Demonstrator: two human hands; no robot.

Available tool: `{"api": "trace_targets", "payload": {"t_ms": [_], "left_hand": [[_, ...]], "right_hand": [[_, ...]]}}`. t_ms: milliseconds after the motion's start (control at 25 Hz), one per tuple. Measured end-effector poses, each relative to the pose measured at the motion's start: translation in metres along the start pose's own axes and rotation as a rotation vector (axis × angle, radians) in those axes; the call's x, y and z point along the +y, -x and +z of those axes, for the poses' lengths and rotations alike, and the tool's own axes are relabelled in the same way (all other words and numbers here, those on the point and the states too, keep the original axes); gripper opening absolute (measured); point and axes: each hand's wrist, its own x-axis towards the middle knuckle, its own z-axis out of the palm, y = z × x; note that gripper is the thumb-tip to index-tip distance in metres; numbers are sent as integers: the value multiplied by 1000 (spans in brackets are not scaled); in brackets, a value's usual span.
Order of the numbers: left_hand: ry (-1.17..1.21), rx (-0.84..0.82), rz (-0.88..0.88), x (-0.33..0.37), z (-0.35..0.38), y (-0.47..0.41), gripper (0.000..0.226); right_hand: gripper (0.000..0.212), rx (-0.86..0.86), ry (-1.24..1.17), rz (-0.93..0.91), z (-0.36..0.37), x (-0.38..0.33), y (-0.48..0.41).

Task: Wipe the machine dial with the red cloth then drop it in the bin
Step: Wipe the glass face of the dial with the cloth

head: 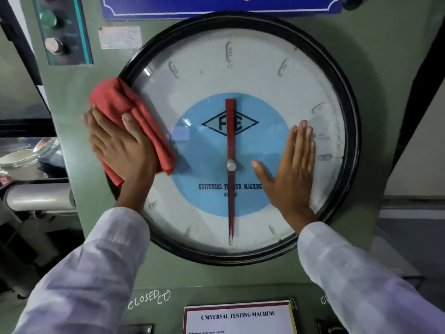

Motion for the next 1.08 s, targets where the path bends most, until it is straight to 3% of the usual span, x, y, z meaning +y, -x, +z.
{"api": "trace_targets", "payload": {"t_ms": [240,360,640,760,1080], "left_hand": [[-2,-4,517,90,26,-21,67],[39,-136,786,133,39,12,66],[119,-370,1150,167,48,86,91],[139,-357,1162,156,47,73,79],[62,-242,902,93,28,36,63]], "right_hand": [[106,18,6,16,7,0,0],[106,10,16,20,7,0,1],[107,-22,41,-2,2,0,1],[107,-33,15,9,1,-1,1],[105,-27,-40,19,-3,-3,2]]}}
